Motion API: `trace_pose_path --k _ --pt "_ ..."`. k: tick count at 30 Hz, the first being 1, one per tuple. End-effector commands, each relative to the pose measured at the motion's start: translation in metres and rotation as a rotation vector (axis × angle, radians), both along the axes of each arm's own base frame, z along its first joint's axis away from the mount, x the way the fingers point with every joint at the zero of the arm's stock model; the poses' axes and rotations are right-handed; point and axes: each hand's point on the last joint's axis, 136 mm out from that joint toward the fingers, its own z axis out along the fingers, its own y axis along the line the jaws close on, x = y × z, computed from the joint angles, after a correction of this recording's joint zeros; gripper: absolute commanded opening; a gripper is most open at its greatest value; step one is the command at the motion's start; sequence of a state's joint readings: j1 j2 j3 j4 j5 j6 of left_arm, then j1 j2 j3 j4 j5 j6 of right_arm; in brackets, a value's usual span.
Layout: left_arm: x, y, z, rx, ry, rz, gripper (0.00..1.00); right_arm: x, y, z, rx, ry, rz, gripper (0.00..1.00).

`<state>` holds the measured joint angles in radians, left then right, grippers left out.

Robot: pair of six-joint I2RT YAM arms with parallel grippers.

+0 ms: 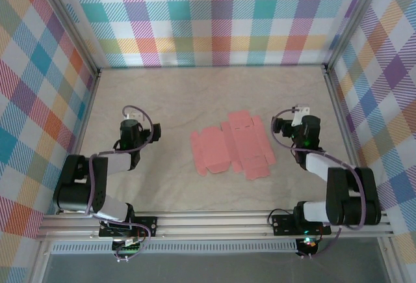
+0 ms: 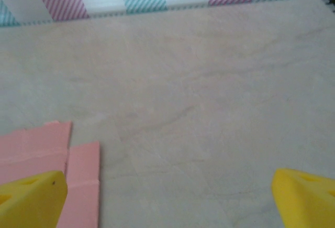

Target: Fold the paper box

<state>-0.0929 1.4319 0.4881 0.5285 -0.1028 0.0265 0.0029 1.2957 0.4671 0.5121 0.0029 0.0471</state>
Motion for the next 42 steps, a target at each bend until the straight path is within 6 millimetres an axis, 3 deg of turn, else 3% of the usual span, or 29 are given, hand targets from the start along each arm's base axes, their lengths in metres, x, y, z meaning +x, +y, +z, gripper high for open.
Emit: trace_pose_path --k 1,3,9,12,15,18,23,31,35,42 --pt "-0.001 -0.02 0.036 -0.025 -0.003 -0.024 1.0 -0.009 0.003 0.012 0.095 0.1 -0.022 1.0" --pt "-0.006 -0.049 0.05 -0.026 -0.008 -0.096 1.0 -0.017 0.008 0.015 0.181 0.178 -0.041 1.0" --pt "-0.033 -0.145 0.065 -0.138 0.027 -0.327 1.0 -0.047 0.055 0.007 0.404 0.379 0.07 1.0" --pt "-0.049 -0.19 0.056 -0.259 0.115 -0.384 1.0 -0.059 0.068 -0.003 0.451 0.435 0.081 1.0" --pt "-0.068 -0.232 0.039 -0.293 0.195 -0.446 1.0 -0.064 0.067 -0.013 0.467 0.457 0.045 1.0" --pt "-0.082 -0.26 0.017 -0.282 0.262 -0.494 1.0 -0.066 0.066 -0.022 0.479 0.484 0.019 1.0" --pt "-0.087 -0.278 -0.023 -0.32 0.406 -0.491 1.0 -0.066 0.067 -0.031 0.493 0.515 0.007 1.0" --pt "-0.085 -0.276 -0.069 -0.418 0.554 -0.441 1.0 -0.066 0.073 -0.032 0.518 0.536 0.03 1.0" --pt "-0.079 -0.258 -0.083 -0.415 0.597 -0.385 1.0 -0.07 0.078 -0.04 0.538 0.632 0.033 1.0" --pt "-0.074 -0.211 -0.081 -0.403 0.589 -0.292 1.0 -0.065 0.094 -0.046 0.575 0.666 0.111 1.0"
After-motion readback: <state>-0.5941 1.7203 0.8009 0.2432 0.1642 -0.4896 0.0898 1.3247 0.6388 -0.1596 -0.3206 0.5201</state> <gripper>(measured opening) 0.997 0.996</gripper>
